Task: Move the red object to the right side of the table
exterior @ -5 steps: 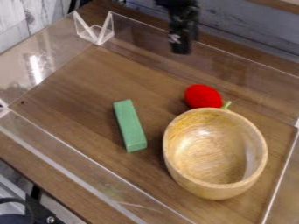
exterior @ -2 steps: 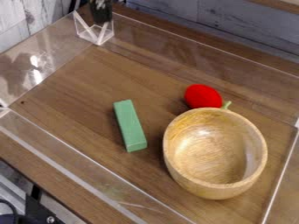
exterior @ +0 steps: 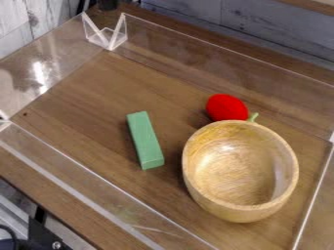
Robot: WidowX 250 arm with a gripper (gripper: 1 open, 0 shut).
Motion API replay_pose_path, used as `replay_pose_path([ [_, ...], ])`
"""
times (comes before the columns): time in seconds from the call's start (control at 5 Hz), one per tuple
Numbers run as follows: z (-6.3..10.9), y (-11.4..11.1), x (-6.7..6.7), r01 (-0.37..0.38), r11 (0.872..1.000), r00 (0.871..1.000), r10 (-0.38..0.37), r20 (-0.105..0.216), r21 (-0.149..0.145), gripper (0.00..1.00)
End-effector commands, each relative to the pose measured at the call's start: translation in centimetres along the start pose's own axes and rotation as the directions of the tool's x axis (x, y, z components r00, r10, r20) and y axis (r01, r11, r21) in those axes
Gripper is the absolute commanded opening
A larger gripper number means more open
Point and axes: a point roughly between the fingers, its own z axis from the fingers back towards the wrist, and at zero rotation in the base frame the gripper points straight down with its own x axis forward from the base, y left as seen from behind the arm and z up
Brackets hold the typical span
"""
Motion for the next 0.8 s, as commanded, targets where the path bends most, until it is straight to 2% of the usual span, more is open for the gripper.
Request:
replay_pose_path([
  [0.0,2.1,-2.1,1.3,-0.064,0.997,0.998,0.062,-0.028,-0.051,1.00],
  [0.2,2.2,-2.5,2.3,-0.112,0.993,0.994,0.111,-0.024,-0.047,1.00],
  [0.6,1.9,-1.5,3.5,-0.141,0.989,0.990,0.141,-0.022,-0.039,1.00],
])
